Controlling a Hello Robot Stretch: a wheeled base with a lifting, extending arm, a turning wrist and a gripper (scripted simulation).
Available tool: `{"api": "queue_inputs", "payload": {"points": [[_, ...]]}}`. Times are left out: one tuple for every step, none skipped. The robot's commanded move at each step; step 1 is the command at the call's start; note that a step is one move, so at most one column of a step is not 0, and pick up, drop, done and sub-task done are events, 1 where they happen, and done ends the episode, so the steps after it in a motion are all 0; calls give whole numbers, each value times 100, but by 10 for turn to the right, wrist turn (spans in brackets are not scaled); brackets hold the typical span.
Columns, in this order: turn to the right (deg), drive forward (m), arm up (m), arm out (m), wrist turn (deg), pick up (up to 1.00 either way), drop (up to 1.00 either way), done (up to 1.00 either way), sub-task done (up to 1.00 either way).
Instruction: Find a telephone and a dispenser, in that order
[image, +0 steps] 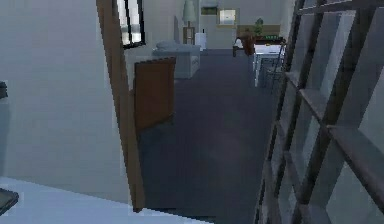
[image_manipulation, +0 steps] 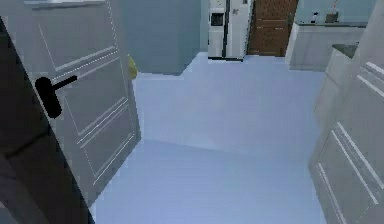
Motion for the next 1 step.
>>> {"api": "queue_inputs", "payload": {"points": [[30, 0, 0, 0, 0, 0, 0, 0, 0]]}}
